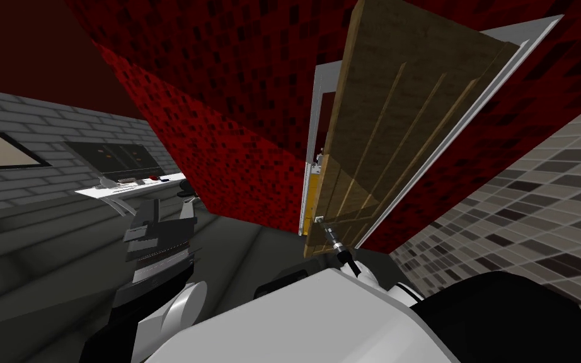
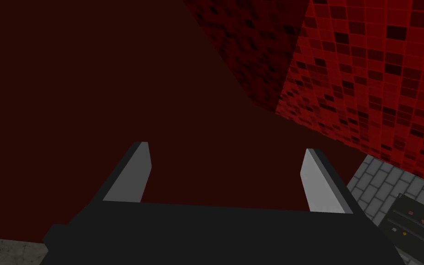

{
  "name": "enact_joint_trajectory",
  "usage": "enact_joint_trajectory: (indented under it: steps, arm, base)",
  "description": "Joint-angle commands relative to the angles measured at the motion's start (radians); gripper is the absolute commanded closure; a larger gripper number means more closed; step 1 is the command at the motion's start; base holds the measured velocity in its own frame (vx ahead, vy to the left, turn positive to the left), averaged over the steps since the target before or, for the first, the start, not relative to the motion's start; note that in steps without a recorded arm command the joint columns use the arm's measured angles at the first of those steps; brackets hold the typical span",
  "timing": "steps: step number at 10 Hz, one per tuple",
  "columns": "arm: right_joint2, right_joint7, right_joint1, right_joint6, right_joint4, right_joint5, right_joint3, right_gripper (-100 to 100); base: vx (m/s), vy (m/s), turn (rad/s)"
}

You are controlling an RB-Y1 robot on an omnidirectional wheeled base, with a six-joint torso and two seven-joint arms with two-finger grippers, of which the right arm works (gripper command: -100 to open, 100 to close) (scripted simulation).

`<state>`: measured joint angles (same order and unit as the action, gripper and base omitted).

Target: Pull the door open

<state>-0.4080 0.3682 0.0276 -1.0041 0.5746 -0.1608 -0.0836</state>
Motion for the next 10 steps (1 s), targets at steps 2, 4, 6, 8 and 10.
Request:
enact_joint_trajectory:
  steps: [2,4,6,8,10]
  arm:
    - [-0.011,0.014,0.002,-0.018,-0.011,0.004,-0.009,100]
    - [-0.028,0.035,0.03,-0.062,-0.018,0.01,-0.026,100]
    - [-0.046,0.055,0.056,-0.104,-0.023,0.014,-0.042,100]
    - [-0.065,0.075,0.083,-0.147,-0.028,0.019,-0.058,100]
    - [-0.08,0.092,0.105,-0.183,-0.032,0.023,-0.071,100]
  base:
    - [-0.143,-0.024,0.058]
    - [-0.174,-0.056,0.15]
    - [-0.17,-0.077,0.135]
    - [-0.21,-0.091,0.164]
    - [-0.212,-0.082,0.155]
